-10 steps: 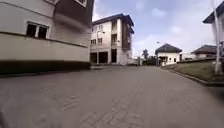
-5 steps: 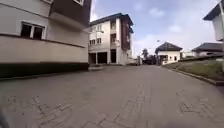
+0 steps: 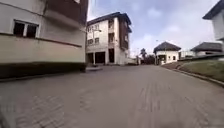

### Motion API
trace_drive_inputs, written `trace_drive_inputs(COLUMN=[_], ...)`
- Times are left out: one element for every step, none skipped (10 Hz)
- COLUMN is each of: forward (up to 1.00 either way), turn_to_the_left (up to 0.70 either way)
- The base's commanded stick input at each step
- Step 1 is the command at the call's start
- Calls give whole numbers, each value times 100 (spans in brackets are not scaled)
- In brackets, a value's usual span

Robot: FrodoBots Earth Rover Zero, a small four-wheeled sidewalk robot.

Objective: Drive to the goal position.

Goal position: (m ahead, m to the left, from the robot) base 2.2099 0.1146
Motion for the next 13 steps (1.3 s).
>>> trace_drive_inputs(forward=[70,70,70,70,70,70,70,70,70,70,70,70,70], turn_to_the_left=[0,0,0,0,0,0,0,0,0,0,0,-3,-6])
